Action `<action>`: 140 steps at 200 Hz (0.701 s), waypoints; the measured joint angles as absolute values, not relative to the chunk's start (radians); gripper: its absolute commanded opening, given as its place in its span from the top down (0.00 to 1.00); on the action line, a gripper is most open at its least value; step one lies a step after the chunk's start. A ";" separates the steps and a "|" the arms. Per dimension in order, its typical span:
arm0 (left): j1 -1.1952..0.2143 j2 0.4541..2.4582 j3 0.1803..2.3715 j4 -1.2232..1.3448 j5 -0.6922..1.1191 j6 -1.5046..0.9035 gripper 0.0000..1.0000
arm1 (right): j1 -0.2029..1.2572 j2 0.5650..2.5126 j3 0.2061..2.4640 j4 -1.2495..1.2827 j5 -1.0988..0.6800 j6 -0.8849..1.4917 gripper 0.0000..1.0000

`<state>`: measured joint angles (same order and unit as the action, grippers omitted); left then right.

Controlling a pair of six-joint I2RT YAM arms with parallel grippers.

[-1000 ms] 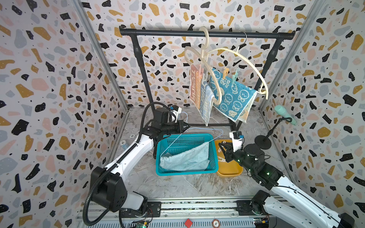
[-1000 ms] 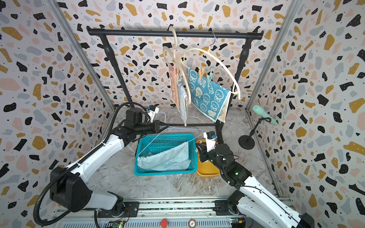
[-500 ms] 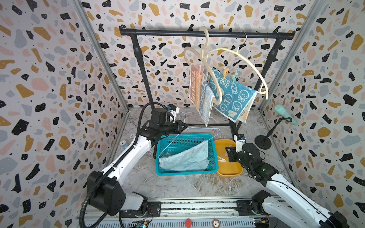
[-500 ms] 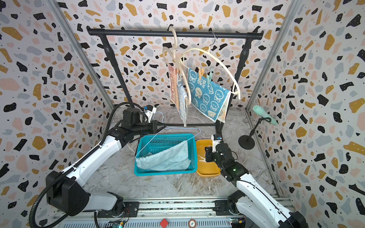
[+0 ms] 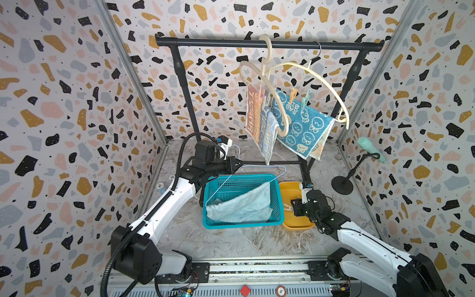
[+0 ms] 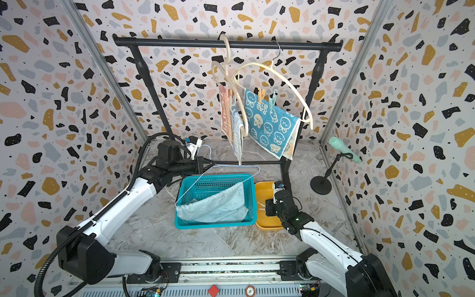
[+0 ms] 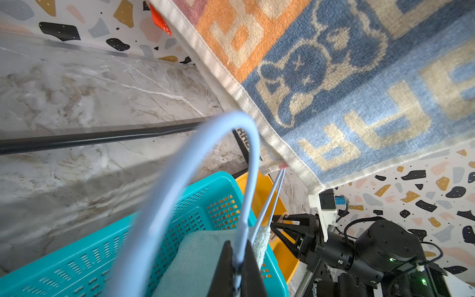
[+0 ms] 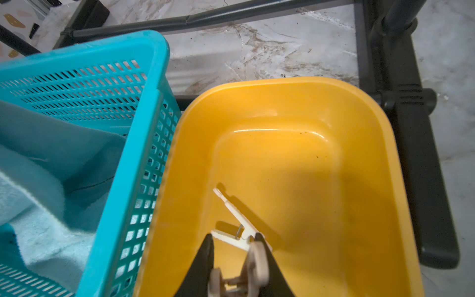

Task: Remove the clothespins securing towels to the hanger
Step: Place the clothespin in the storage box.

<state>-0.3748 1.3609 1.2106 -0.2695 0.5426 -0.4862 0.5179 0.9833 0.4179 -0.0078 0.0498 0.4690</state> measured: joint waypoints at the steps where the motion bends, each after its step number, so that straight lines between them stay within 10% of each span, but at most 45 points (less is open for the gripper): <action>1: -0.375 1.361 1.211 -0.270 0.542 -0.486 1.00 | 0.518 0.984 0.418 -0.007 0.051 0.468 0.64; 65: -0.375 1.353 1.211 -0.270 0.540 -0.486 1.00 | 0.518 1.010 0.411 0.021 0.054 0.475 0.34; 140: -0.374 1.336 1.203 -0.270 0.531 -0.486 1.00 | 0.529 0.916 0.429 0.012 -0.061 0.421 0.37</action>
